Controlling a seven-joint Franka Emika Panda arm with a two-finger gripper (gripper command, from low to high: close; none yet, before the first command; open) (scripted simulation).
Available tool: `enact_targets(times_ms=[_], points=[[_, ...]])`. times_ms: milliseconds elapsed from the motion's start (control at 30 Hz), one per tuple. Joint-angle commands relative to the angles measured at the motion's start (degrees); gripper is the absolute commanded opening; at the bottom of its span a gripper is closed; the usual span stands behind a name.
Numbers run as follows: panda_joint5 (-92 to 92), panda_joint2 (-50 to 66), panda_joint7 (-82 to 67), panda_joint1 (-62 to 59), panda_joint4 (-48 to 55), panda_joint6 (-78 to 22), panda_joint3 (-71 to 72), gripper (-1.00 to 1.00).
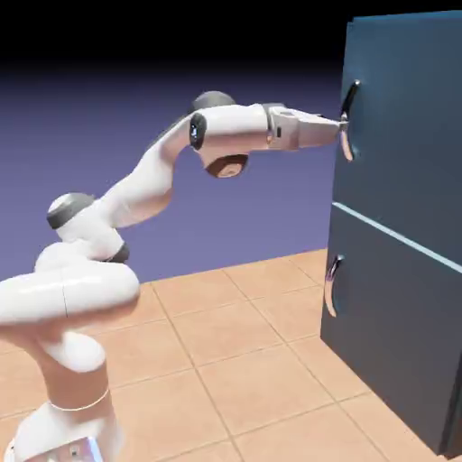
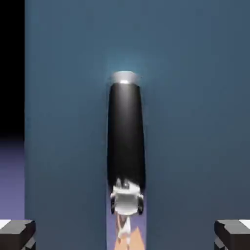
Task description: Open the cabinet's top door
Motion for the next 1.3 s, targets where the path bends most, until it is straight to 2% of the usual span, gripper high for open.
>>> enact_targets(times_ms=[0, 67, 367, 667, 967, 1267], points=[[0.0, 0.0, 0.0, 0.0, 0.0, 0.0, 0.0, -1.0], [0.8, 0.1, -1.7, 1.1, -2.1, -2.2, -0.5, -1.0], [2.6, 4.0, -14.9, 8.0, -18.6, -24.2, -7.4, -1.0], [-3.6, 11.9, -24.8, 6.9, -27.1, -46.6, -17.2, -1.0], [-14.5, 24.6, -34.9, -0.7, -27.6, -69.1, -25.7, -1.0], [-29.6, 42.6, -48.6, -12.9, -19.3, -89.6, -27.5, -1.0]])
